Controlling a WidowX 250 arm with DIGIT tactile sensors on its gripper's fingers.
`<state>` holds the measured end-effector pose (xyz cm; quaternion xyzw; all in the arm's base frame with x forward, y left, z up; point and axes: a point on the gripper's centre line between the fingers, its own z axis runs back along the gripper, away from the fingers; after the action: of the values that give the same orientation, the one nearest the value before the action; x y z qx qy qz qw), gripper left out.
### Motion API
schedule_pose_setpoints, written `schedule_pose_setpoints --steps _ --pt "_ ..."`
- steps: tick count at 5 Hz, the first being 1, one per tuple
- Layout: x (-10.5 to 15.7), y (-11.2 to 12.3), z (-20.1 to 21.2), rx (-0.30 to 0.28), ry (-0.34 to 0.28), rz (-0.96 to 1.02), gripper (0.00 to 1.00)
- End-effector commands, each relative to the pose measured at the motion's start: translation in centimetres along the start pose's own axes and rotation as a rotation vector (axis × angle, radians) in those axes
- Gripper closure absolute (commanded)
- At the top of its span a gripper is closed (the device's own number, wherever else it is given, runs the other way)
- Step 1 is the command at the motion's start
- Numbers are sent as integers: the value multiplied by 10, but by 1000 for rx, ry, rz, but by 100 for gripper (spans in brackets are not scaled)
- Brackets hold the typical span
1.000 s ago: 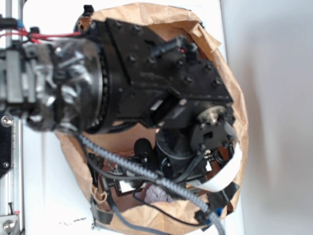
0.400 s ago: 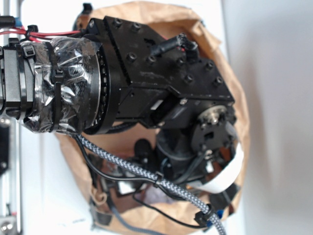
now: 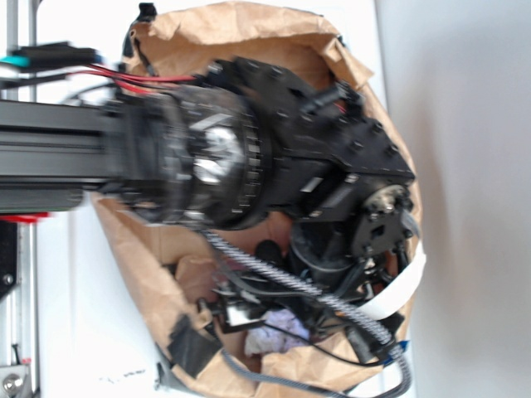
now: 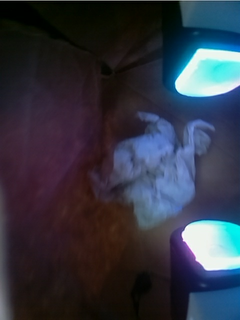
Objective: Grab the white paper.
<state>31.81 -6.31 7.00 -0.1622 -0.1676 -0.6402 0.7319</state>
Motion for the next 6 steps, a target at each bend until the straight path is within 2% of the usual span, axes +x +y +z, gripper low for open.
schedule_pose_setpoints --steps 1,2,3,4,5,6 --pt "33 -31 9 -18 2 -170 0" --pt "36 -56 13 -11 -6 -231 0" --pt "38 -61 2 41 54 -252 0" --pt "46 -58 -23 33 95 -225 0" --pt "51 -61 -37 -39 80 -219 0" --pt "53 -61 -58 -150 128 -213 0"
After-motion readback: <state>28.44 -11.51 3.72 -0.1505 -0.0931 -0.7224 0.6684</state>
